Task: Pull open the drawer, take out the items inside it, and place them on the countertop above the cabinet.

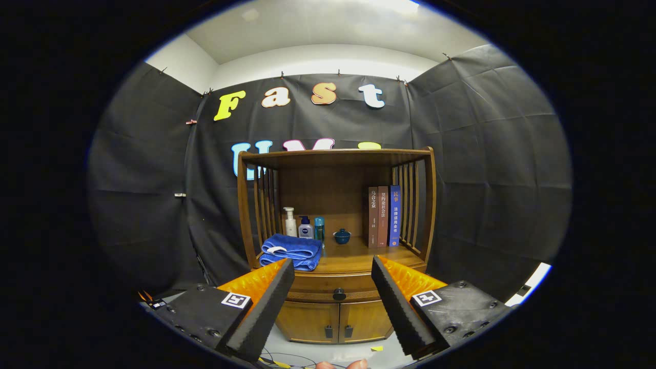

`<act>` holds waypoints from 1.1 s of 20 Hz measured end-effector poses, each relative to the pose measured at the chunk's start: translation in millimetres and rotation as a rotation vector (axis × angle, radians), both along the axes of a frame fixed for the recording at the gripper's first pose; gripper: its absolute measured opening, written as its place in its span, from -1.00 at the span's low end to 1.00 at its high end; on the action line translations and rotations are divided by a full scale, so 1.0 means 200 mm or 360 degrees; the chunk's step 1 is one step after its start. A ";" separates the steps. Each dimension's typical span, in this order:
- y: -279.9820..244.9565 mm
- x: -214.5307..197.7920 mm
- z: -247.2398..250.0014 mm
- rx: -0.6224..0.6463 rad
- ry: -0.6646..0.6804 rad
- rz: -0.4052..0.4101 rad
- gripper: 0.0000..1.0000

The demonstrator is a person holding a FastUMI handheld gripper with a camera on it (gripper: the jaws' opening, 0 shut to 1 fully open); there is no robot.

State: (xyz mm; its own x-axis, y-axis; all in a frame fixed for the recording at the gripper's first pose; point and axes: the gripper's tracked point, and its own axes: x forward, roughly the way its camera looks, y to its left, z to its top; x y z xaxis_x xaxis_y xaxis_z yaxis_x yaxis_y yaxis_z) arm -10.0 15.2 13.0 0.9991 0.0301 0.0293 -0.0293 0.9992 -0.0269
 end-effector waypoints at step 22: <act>-0.19 0.99 -1.03 -0.0030 0.0191 -0.0009 0.98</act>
